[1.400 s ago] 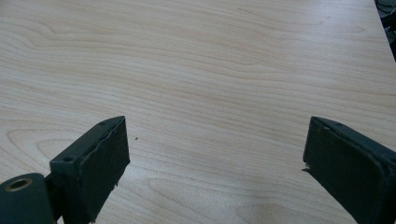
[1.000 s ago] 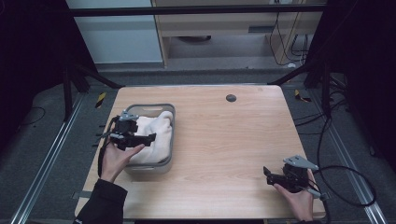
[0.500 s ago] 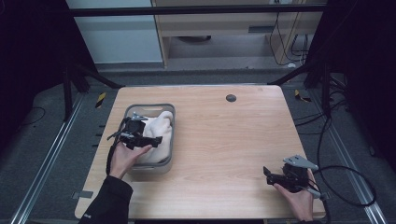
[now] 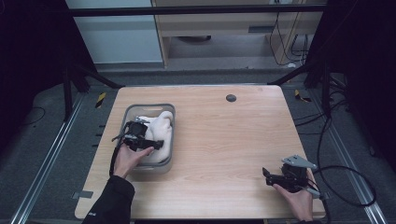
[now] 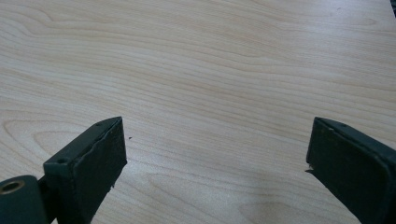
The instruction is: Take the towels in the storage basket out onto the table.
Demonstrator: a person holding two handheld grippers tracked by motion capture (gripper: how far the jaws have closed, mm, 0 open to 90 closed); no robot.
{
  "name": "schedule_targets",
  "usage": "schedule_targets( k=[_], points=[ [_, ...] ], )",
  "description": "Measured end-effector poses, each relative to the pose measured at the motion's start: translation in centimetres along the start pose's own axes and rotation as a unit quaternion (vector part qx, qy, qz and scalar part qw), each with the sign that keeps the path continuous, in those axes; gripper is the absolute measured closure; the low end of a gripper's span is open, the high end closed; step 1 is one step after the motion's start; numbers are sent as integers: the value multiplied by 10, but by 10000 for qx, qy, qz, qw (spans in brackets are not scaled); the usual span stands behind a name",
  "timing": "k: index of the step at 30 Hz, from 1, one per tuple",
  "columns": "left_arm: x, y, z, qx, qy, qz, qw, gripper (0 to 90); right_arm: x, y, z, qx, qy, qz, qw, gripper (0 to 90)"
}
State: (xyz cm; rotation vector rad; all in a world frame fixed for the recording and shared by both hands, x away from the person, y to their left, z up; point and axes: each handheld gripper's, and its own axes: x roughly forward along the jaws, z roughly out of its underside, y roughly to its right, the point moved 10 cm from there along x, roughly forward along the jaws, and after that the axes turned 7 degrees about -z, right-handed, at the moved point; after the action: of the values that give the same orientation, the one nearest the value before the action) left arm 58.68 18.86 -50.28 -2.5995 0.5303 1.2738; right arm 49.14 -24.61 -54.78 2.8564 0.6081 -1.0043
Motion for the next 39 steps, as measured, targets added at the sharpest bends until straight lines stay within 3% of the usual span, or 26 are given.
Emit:
schedule_targets(
  k=[9,18,24,31,39],
  points=[
    [8,3,7,123,-218,-126,9996,214,1,0,1,-25,-41,-9,10000,49],
    [11,6,11,117,-569,-116,9982,423,2,-1,2,-46,-89,-43,9999,48],
    [12,6,13,-8,-727,-142,9972,576,2,-1,2,-58,-100,-58,9999,49],
    [9,6,12,19,-634,-233,9977,666,2,-2,3,-61,-114,-64,9999,49],
    [-12,2,3,10,-234,-260,9994,702,2,-1,3,-67,-124,-68,9999,49]
  ],
)
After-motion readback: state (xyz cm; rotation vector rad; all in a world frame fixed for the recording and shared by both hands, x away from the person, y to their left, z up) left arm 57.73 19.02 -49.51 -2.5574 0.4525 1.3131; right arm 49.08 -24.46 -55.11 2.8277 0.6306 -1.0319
